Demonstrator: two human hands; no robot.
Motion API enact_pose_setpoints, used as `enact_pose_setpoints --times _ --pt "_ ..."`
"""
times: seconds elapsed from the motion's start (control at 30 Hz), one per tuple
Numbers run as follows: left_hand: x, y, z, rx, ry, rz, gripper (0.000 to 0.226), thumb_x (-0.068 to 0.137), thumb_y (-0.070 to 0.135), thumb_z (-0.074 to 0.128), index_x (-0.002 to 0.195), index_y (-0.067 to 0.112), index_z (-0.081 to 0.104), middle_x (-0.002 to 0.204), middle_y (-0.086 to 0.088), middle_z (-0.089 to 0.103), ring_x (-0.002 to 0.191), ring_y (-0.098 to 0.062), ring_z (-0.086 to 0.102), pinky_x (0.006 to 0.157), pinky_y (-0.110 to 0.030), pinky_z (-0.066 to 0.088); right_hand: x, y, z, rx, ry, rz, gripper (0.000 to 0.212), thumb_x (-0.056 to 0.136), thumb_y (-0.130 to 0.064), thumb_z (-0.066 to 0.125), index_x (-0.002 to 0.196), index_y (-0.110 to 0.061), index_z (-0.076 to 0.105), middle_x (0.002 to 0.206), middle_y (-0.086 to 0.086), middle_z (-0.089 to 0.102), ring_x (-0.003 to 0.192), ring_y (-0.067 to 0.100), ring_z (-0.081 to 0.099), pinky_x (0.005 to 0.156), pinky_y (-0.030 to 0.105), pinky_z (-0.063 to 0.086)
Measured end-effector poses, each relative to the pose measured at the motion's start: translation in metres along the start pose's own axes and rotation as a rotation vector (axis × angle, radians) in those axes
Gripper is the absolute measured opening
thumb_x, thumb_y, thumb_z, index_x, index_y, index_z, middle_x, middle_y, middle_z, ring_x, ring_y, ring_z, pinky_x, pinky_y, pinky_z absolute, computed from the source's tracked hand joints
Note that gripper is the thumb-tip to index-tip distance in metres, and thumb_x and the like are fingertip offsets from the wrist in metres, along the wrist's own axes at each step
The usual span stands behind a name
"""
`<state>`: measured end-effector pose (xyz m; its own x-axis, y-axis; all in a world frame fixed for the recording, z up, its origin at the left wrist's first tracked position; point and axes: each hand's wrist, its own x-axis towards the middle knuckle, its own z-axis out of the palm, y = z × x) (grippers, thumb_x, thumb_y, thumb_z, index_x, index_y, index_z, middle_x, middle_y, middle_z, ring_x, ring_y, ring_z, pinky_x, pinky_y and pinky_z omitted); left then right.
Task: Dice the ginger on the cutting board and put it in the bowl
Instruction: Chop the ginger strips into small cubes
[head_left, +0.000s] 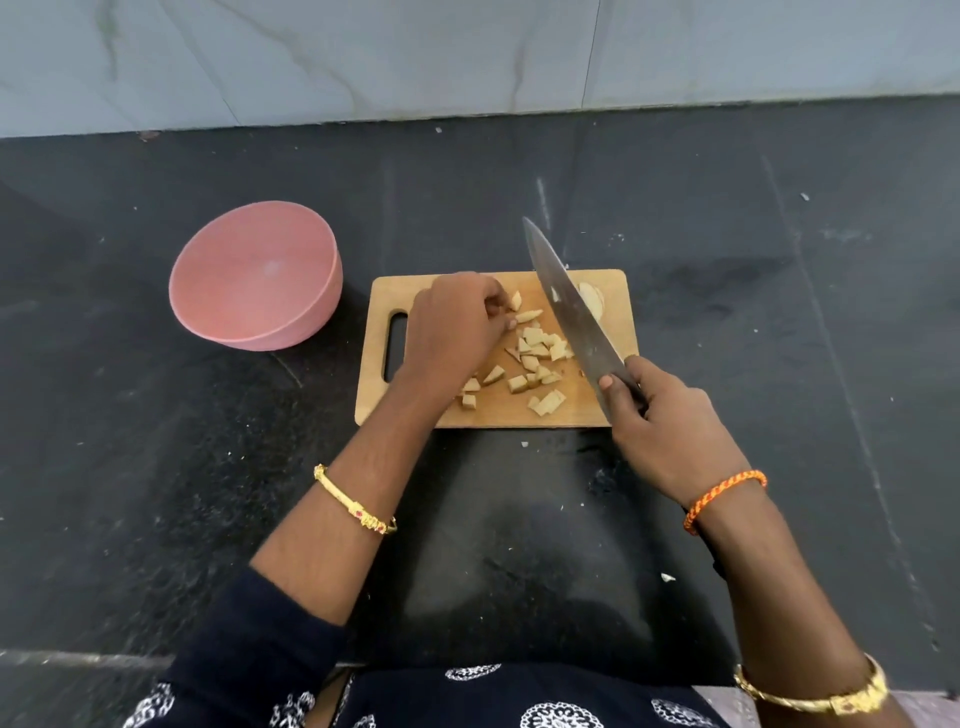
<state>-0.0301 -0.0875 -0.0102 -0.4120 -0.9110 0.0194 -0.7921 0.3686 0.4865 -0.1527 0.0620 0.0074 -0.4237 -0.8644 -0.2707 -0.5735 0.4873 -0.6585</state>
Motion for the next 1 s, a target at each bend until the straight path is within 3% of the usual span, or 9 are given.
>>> enact_pose_setpoints --times 0.1,0.2,0.37,0.53,0.73,1.0 --pt "-0.003 -0.003 0.002 -0.033 0.027 0.016 0.019 0.082 0.029 0.07 0.098 0.02 0.073 0.095 0.004 0.072 0.087 -0.009 0.062 0.078 -0.024 0.047 0.001 -0.004 0.004 -0.062 -0.005 -0.03 0.029 0.098 -0.032 0.039 0.07 -0.022 0.039 0.062 0.006 0.051 0.058 0.026 0.051 0.052 0.03 0.036" --pt "-0.002 -0.003 0.003 -0.059 0.024 0.011 0.015 0.083 0.025 0.068 0.096 0.019 0.074 0.095 0.003 0.071 0.087 -0.01 0.062 0.074 -0.022 0.044 0.005 -0.01 0.007 -0.16 -0.034 -0.026 0.02 0.098 -0.032 0.037 0.083 -0.02 0.044 0.065 0.006 0.051 0.065 0.033 0.055 0.058 0.033 0.044" --pt "-0.001 -0.005 0.006 -0.101 0.04 -0.005 0.015 0.084 0.025 0.066 0.096 0.019 0.074 0.093 0.001 0.071 0.084 -0.012 0.062 0.07 -0.023 0.045 0.012 -0.019 0.008 -0.246 -0.111 -0.027 0.017 0.099 -0.028 0.035 0.087 -0.02 0.042 0.064 0.002 0.047 0.064 0.027 0.051 0.058 0.029 0.039" --pt "-0.002 -0.003 0.008 -0.076 0.062 -0.017 0.012 0.084 0.027 0.066 0.088 0.019 0.073 0.088 0.002 0.07 0.076 -0.009 0.057 0.063 -0.023 0.04 0.012 -0.027 0.006 -0.368 -0.158 0.028 0.007 0.099 -0.026 0.033 0.094 -0.024 0.035 0.067 0.004 0.046 0.07 0.029 0.055 0.062 0.033 0.046" --pt "-0.001 -0.003 0.008 -0.082 0.045 -0.035 0.011 0.084 0.025 0.066 0.089 0.018 0.073 0.092 0.003 0.069 0.077 -0.008 0.055 0.069 -0.023 0.042 0.01 -0.029 -0.011 -0.347 -0.124 0.021 0.013 0.099 -0.028 0.033 0.089 -0.021 0.038 0.075 0.012 0.053 0.068 0.033 0.054 0.061 0.033 0.043" --pt "-0.001 -0.002 0.008 -0.09 0.052 -0.009 0.013 0.085 0.025 0.065 0.089 0.017 0.073 0.09 0.002 0.069 0.078 -0.01 0.058 0.077 -0.032 0.052 0.013 -0.03 -0.002 -0.426 -0.227 0.099 0.006 0.098 -0.02 0.037 0.094 -0.021 0.033 0.07 0.006 0.045 0.057 0.019 0.046 0.05 0.027 0.037"
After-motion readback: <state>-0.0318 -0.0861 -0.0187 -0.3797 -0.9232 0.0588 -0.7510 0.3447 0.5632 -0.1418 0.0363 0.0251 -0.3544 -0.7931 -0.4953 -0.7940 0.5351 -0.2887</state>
